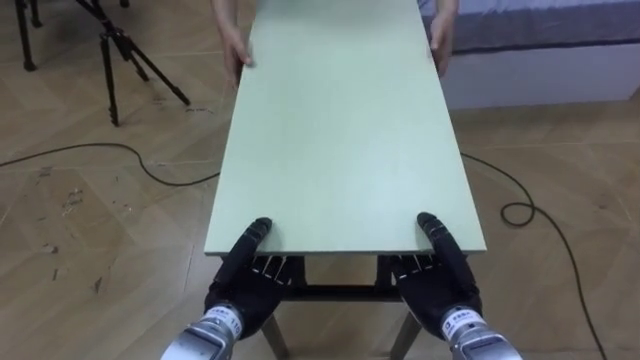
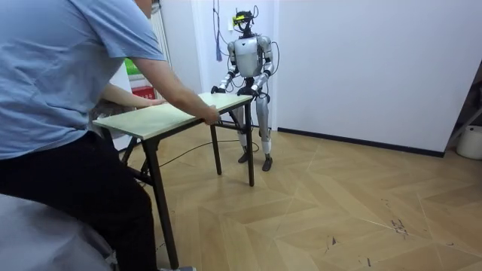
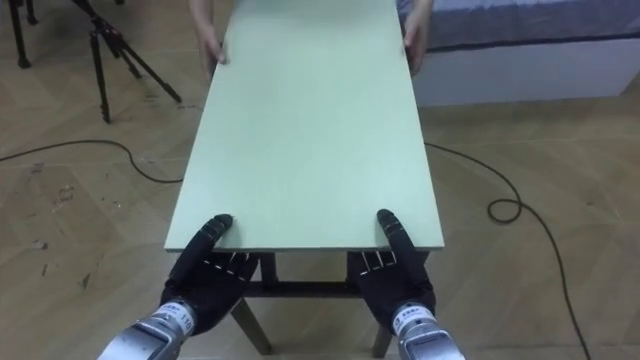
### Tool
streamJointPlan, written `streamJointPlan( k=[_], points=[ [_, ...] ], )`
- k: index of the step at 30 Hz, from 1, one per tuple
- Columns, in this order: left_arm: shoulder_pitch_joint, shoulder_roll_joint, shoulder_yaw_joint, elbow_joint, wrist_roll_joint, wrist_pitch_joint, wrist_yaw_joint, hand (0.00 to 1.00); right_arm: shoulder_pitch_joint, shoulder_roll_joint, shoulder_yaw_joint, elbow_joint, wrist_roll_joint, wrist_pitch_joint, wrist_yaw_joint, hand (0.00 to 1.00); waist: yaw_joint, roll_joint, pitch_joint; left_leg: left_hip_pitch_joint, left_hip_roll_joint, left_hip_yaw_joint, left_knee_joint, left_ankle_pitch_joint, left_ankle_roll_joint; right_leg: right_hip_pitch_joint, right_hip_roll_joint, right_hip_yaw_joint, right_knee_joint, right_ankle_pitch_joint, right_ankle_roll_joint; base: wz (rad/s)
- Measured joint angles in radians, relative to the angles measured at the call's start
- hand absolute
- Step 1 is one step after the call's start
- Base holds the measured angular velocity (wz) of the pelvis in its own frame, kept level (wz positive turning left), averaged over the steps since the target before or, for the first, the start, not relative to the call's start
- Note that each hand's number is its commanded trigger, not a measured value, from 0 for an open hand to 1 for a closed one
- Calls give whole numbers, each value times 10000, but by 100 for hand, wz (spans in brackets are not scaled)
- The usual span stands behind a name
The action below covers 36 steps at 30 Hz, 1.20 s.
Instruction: Move table with human
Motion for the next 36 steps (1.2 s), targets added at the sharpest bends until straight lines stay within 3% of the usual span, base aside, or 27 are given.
streamJointPlan(
  k=[8, 10, 12, 14, 19, 30, 36],
  points=[
    [173, -134, -16, -324, 582, -7, -277, 100, 49, -27, -69, -257, -53, -59, 97, 100, -19, 34, -20, -7, 1, 22, 30, 1, 1, -71, 1, 13, -5, -6, -1, -1],
    [186, -156, -9, -384, 611, -40, -474, 100, 134, -34, -74, -479, -29, -76, 195, 100, 30, 99, -64, -2, -1, 22, 29, 1, 1, -112, 1, 63, -11, -6, 0, -6],
    [245, -155, 13, -414, 774, -99, -792, 100, 228, -47, -42, -498, -123, -90, 751, 100, 78, 145, -184, 29, -3, 22, 31, 2, 3, -126, 6, 104, 8, -4, 1, -6],
    [458, -175, -12, -760, 1025, -187, -886, 100, 398, -55, 37, -693, -145, -159, 1036, 100, 82, 146, -227, 56, -1, 22, 31, 2, 2, -126, 17, 131, 17, -4, 1, -5],
    [815, -201, -103, -1462, 1208, -290, -958, 100, 699, -33, 240, -908, -133, -493, 1658, 100, 74, 143, -224, 60, -4, 23, 31, 2, 3, -117, 16, 143, 24, -1, 2, -1],
    [954, -166, -720, -2081, 1144, -1207, -911, 100, 773, -289, 860, -1624, 209, -1370, 1737, 100, 256, 66, -172, -3, -4, 36, -13, -1, -1, -145, 19, 114, -87, 2, 0, 0],
    [1538, -166, -822, -2650, 1161, -1479, -940, 100, 1144, -406, 1097, -2137, 132, -1487, 1743, 100, 316, 66, -172, -2, 14, 67, -19, -1, -2, -114, 37, 111, -60, 3, 0, 0]
  ],
)
